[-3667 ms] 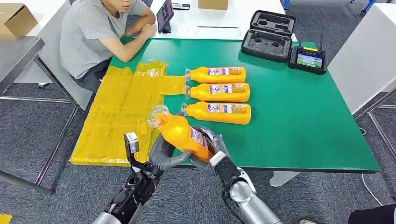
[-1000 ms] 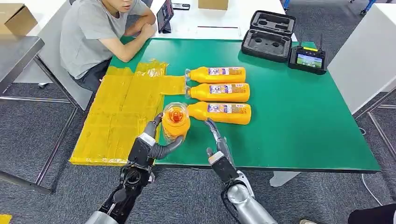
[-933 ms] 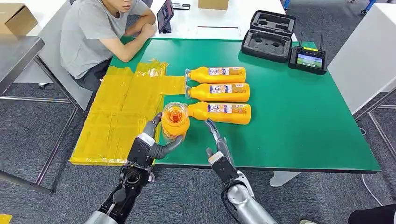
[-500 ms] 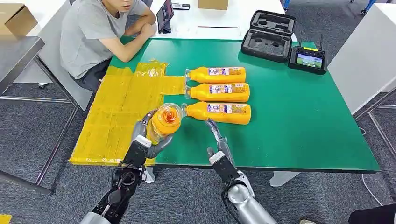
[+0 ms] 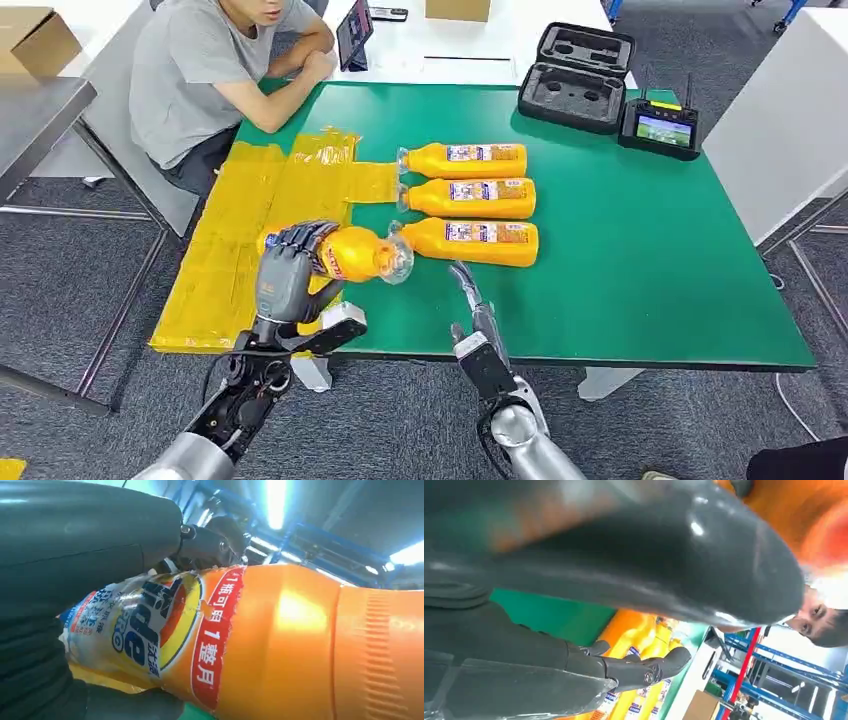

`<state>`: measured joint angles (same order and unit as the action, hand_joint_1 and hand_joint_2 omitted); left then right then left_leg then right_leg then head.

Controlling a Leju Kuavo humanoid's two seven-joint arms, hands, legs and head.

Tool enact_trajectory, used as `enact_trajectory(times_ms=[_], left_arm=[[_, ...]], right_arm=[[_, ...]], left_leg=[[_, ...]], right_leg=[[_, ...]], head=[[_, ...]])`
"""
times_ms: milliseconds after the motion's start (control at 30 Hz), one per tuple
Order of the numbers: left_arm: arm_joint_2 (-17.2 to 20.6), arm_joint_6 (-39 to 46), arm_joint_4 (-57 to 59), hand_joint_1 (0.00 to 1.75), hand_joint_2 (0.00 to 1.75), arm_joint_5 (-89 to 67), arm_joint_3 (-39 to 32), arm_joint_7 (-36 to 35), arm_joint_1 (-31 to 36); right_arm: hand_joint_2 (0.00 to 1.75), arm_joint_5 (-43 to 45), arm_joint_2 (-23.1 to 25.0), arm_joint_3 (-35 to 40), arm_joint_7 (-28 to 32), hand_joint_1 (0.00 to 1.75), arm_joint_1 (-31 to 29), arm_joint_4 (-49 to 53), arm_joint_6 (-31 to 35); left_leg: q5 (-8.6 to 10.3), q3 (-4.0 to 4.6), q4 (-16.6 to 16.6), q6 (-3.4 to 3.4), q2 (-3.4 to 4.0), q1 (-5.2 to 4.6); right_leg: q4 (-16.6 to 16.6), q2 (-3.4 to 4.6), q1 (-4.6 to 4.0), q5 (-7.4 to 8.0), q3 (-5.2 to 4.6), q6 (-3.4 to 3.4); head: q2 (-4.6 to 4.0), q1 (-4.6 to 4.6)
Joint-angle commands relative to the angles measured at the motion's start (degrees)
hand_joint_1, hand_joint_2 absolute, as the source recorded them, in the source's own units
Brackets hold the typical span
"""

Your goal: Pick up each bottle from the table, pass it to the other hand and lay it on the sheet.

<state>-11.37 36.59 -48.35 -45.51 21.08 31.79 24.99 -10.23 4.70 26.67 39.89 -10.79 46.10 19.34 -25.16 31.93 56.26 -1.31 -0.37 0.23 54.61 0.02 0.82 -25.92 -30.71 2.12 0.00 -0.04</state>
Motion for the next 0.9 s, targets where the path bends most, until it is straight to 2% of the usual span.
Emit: enact_trajectory(times_ms=[33, 200, 333, 533, 633, 900], left_arm=[[-3.3, 3.4, -0.4, 1.75, 1.75, -29.2, -17.2, -11.5, 0.7], [-2.2, 3.4, 6.1, 1.75, 1.75, -37.7, -15.9, -19.7, 3.6], [-1.1, 3.4, 14.0, 1.75, 1.75, -38.9, -13.2, -24.8, 6.9], [-1.3, 0.9, 21.2, 1.75, 1.75, -38.6, -13.6, -31.8, 11.0], [-0.9, -0.5, 22.6, 1.75, 1.75, -38.7, -13.9, -34.1, 11.7], [0.0, -11.4, 27.9, 1.75, 1.75, -39.6, -12.3, -35.9, 15.8]], right_arm=[[0.00, -0.5, 0.3, -1.8, 0.1, 0.00, -0.9, -0.6, 0.0], [0.00, -0.7, 0.6, -2.0, 0.1, 0.00, -0.9, -0.7, -0.2], [0.00, -0.6, 0.7, -2.7, 0.1, 0.00, -1.0, -0.6, -0.6], [0.00, -0.3, 1.0, -3.0, 0.1, 0.00, -0.9, -0.9, -0.5], [0.00, -0.3, 1.0, -3.1, 0.1, 0.00, -0.7, -0.8, -0.5], [0.00, 0.1, 1.1, -3.4, 0.1, 0.00, -1.5, -1.7, -0.9]], left_leg=[[-0.08, -0.05, 0.1, 0.06, 0.13, 0.04], [-0.02, -0.05, 0.0, 0.06, 0.08, 0.02], [-0.02, -0.06, 0.1, 0.07, 0.00, 0.03], [0.00, -0.02, 0.1, 0.06, -0.03, 0.04], [0.00, -0.04, 0.1, 0.04, 0.02, 0.03], [0.02, 0.01, 0.1, 0.03, 0.03, 0.02]], right_leg=[[0.1, 0.09, -0.05, -0.04, 0.03, -0.09], [0.0, 0.03, -0.03, -0.01, 0.03, -0.08], [0.0, -0.05, -0.05, -0.03, 0.07, -0.09], [0.1, -0.07, -0.05, -0.03, 0.04, -0.08], [0.0, 0.00, -0.04, -0.02, 0.04, -0.08], [0.1, 0.00, -0.03, 0.00, -0.01, -0.07]], head=[[0.00, 0.00], [-0.02, 0.00], [0.00, 0.00], [0.00, 0.00], [0.00, 0.00], [0.00, 0.00]])
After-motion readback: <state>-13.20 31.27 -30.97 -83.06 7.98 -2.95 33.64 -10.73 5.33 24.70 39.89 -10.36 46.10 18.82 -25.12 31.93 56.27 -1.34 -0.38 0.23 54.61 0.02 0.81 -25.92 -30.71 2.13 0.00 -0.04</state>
